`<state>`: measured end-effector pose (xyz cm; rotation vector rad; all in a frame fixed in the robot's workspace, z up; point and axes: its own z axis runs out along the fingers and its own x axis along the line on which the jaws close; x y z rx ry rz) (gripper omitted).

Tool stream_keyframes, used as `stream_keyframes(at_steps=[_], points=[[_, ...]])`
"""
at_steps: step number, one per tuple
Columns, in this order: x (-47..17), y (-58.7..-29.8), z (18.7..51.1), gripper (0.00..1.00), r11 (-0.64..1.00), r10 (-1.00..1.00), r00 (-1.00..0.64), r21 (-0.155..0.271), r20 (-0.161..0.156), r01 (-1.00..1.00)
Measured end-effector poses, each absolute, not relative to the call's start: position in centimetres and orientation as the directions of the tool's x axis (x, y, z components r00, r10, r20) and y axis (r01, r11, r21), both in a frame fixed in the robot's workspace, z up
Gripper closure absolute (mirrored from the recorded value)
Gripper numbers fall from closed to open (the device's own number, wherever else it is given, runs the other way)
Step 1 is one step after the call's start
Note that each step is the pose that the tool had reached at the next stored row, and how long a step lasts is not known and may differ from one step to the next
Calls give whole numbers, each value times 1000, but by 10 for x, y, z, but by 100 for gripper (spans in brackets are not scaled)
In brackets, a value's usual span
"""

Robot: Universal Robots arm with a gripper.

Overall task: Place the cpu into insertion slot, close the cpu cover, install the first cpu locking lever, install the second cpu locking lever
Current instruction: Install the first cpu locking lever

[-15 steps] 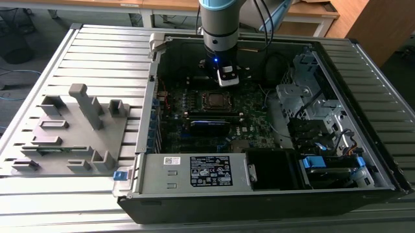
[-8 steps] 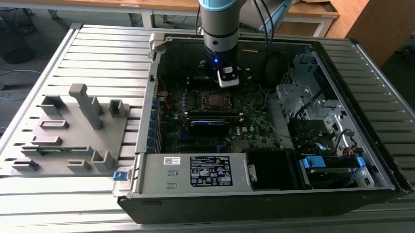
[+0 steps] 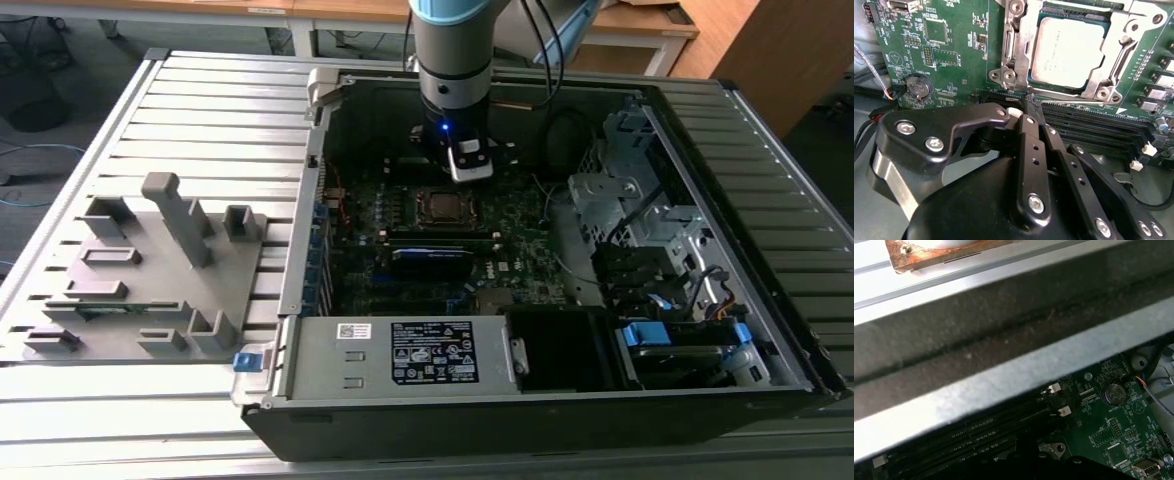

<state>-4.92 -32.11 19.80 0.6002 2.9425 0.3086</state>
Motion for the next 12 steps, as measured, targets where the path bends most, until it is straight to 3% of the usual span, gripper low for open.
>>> stream_keyframes(at_steps=[12], points=[[-49, -319, 199, 89, 900, 399, -914, 225, -78, 374]])
